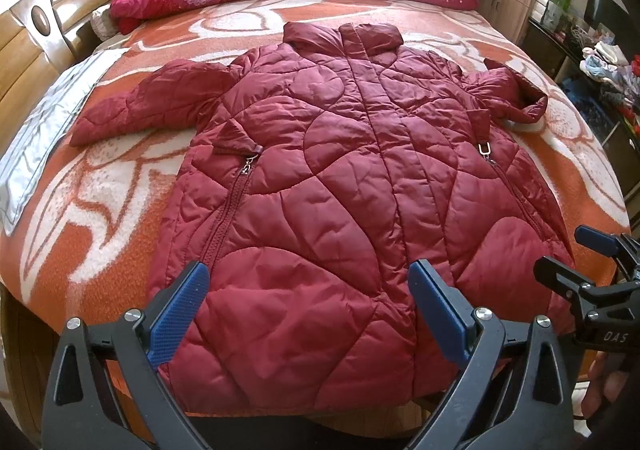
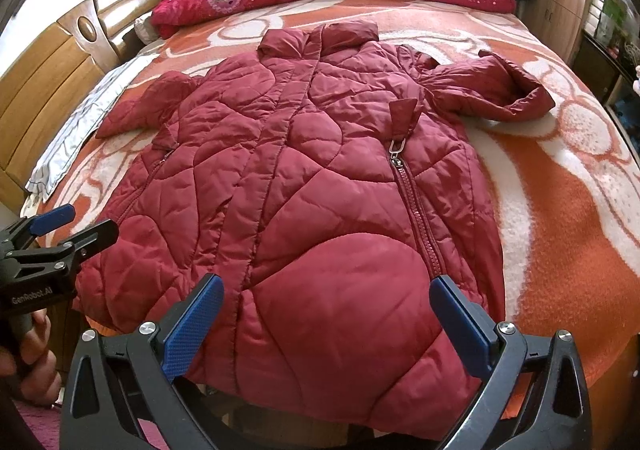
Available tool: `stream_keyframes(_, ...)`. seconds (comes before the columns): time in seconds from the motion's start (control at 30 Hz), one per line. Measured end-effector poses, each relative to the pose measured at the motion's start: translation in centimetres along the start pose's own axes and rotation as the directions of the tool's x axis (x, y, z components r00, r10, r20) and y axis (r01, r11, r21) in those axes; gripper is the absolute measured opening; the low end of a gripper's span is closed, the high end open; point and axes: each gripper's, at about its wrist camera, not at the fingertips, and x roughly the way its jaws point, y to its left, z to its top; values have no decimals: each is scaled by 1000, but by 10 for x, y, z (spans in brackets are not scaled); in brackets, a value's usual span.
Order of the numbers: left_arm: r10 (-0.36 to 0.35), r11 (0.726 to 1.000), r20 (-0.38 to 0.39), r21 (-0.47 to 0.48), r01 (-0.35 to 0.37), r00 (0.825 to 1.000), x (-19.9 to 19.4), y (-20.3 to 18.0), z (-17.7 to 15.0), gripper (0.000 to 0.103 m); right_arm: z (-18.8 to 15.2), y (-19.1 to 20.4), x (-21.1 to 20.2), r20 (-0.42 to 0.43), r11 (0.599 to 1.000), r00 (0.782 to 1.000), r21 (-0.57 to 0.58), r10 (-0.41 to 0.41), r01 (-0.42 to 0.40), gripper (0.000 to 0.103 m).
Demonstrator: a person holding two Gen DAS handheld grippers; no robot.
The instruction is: Fold large clothes
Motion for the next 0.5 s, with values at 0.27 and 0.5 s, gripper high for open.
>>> stream_keyframes(0.27, 1, 1000, -7, 2, -1, 1000, -2, -6, 5, 100, 0, 0, 0, 2, 1000, 1000, -1, 0, 0, 103)
stream_keyframes(0.5, 0, 1000, -5, 5, 0, 1000, -1, -6, 4, 100, 1, -1, 0, 0, 1000, 1000, 0, 1, -1, 103)
